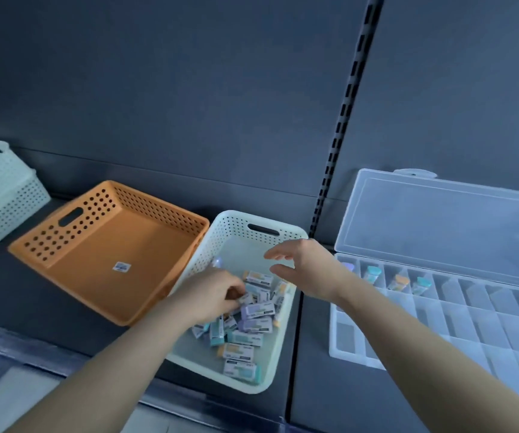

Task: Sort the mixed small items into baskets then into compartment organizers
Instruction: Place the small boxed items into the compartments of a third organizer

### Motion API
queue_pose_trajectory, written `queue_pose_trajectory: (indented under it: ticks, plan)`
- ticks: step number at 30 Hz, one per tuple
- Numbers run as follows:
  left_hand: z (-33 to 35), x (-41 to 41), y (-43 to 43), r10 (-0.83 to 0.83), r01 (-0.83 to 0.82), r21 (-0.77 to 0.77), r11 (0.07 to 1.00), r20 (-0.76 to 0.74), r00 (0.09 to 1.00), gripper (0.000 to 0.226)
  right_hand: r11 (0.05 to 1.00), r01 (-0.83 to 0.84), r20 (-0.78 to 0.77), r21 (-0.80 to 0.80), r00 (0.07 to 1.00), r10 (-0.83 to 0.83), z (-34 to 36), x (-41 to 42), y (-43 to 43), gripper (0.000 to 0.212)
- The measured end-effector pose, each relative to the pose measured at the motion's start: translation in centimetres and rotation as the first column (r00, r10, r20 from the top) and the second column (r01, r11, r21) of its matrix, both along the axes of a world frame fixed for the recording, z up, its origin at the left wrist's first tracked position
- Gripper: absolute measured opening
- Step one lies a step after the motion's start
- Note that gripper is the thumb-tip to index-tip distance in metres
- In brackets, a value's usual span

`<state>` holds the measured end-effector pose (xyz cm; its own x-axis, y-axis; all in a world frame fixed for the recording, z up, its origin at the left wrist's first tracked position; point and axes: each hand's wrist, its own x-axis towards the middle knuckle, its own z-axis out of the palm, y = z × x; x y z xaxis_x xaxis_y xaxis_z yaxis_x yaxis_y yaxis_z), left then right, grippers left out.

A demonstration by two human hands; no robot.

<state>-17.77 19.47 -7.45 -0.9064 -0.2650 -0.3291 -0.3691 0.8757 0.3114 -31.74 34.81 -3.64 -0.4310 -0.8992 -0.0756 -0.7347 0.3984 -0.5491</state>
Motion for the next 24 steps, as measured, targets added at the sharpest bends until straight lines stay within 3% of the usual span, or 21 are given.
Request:
queue_pose_trajectory:
  ticks: [3, 9, 11, 13, 16, 20, 24]
  plan:
    - [0.1, 0.4, -0.5, -0.038, 0.039, 0.048, 0.998, -0.027, 0.999, 0.022, 0.978, -0.054, -0.022, 0.2, 0.998, 0.059, -0.8, 0.0, -2.7, 0.03]
    - [2.8, 2.2, -3.0, 0.257, -0.166, 0.364, 0.916, -0.215, 0.942, 0.015, 0.885, -0.066, -0.178, 0.46, 0.97, 0.164, -2.8, 0.4, -6.6, 0.026]
    - [3.7, 2.7, -3.9, 0.378, -0.211, 0.579, 0.788, -0.183, 0.908, 0.019, 0.869, -0.059, -0.187, 0.492, 0.967, 0.172, -3.4, 0.5, -7.3, 0.023]
    - [4.6, 2.9, -4.6, 0.472, -0.234, 0.76, 0.606, -0.106, 0.875, 0.019, 0.889, -0.066, -0.097, 0.454, 0.988, 0.123, -3.4, 0.3, -7.5, 0.021]
    - [5.2, 2.9, -5.4, 0.508, -0.268, 0.827, 0.494, -0.024, 0.861, 0.014, 0.931, -0.08, 0.076, 0.357, 0.996, 0.056, -2.8, 0.2, -7.2, 0.016]
    - [4.9, 2.4, -6.0, 0.417, -0.278, 0.724, 0.631, -0.015, 0.909, 0.025, 0.893, -0.109, 0.157, 0.438, 0.987, 0.043, -3.1, 1.0, -7.2, 0.015]
    - [4.9, 1.5, -5.7, 0.355, -0.236, 0.625, 0.744, -0.071, 0.932, 0.021, 0.881, -0.023, 0.065, 0.472, 0.998, -0.009, -3.9, 1.4, -7.3, 0.019]
